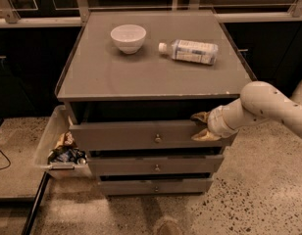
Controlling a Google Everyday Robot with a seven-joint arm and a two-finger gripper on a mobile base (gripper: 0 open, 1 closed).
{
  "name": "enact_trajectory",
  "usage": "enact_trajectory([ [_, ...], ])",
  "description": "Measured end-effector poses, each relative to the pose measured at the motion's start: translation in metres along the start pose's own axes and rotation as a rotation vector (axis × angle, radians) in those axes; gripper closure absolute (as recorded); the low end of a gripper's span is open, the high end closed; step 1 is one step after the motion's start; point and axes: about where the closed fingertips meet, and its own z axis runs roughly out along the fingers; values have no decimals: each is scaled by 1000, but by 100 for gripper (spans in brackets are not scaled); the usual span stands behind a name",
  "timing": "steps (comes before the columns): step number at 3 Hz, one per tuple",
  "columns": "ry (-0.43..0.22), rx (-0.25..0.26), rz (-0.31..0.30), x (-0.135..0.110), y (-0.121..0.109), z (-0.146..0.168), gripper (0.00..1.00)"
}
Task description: Open top drawer
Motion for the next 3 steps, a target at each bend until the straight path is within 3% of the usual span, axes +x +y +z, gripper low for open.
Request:
enact_trajectory([
  [1, 0, 0, 0, -3, -2, -4, 89],
  [2, 0, 0, 0, -3, -2, -4, 87],
  [3, 0, 0, 0, -3, -2, -4, 63],
])
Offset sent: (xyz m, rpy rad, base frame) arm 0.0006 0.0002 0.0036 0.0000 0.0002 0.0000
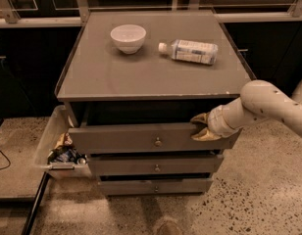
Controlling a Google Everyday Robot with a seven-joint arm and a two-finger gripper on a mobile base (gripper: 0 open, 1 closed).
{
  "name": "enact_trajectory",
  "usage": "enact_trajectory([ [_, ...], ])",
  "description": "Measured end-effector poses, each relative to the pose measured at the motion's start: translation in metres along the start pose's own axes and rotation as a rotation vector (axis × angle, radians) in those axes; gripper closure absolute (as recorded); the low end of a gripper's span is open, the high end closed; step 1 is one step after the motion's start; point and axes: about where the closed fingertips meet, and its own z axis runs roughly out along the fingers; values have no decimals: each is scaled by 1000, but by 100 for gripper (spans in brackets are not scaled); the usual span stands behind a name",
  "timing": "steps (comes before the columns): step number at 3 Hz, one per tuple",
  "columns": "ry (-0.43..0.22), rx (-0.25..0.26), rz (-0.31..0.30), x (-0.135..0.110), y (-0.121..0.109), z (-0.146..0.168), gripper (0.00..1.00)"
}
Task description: Open top drawer
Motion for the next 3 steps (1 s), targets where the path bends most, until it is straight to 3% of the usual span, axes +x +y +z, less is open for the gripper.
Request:
enact_trajectory([
  [1, -4, -3, 1, -1, -1, 0, 40],
  [2, -58, -36, 13, -3, 5, 3, 43],
  [3, -91, -60, 33, 1, 23, -1, 67],
])
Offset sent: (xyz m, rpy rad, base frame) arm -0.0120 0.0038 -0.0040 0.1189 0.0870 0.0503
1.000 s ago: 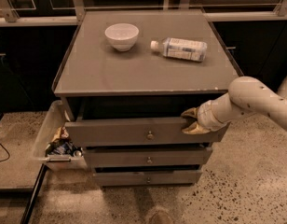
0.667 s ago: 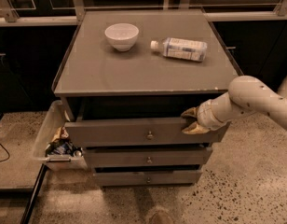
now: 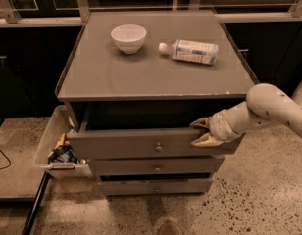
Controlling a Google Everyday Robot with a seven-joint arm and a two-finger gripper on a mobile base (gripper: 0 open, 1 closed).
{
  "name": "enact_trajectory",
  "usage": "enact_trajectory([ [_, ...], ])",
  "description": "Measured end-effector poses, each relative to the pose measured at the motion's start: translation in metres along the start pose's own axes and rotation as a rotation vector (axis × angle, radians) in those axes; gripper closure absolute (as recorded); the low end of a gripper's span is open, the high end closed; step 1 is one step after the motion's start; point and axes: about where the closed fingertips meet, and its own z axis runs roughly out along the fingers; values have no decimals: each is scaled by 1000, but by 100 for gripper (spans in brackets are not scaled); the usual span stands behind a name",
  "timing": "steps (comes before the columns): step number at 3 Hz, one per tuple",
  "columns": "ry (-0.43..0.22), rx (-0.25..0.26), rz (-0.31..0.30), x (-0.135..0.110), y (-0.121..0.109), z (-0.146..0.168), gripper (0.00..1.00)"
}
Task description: Open top drawer
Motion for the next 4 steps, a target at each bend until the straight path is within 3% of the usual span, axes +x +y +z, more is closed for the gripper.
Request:
enact_trajectory([
  [1, -1, 0, 1, -2, -1, -3, 90],
  [2, -1, -1, 0, -4, 6, -7, 100],
  [4, -1, -1, 0, -4, 6, -7, 58],
])
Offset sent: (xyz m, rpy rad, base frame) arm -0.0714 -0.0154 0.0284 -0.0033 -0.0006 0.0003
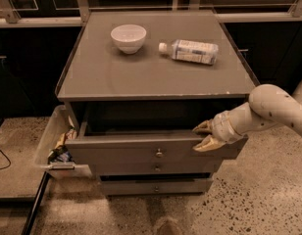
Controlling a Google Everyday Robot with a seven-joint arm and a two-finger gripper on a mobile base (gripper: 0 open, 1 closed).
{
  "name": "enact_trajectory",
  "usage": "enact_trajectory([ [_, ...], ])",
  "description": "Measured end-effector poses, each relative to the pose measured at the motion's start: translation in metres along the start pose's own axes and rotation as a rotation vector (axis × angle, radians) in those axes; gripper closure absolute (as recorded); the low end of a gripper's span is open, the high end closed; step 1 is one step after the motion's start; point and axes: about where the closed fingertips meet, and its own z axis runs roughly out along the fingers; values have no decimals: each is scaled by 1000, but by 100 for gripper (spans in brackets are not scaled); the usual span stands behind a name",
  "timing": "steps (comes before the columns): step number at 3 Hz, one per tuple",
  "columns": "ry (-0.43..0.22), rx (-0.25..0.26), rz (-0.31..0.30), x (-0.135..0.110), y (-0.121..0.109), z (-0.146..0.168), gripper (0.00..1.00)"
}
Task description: Open top drawer
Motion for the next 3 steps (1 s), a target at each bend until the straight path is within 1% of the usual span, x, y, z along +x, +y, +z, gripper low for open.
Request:
enact_trajectory([
  [1, 0, 0, 0, 0, 0, 0, 34],
  [2, -8, -27, 3, -1, 12, 6, 11],
  [3, -21, -47, 11, 1, 24, 5, 14],
])
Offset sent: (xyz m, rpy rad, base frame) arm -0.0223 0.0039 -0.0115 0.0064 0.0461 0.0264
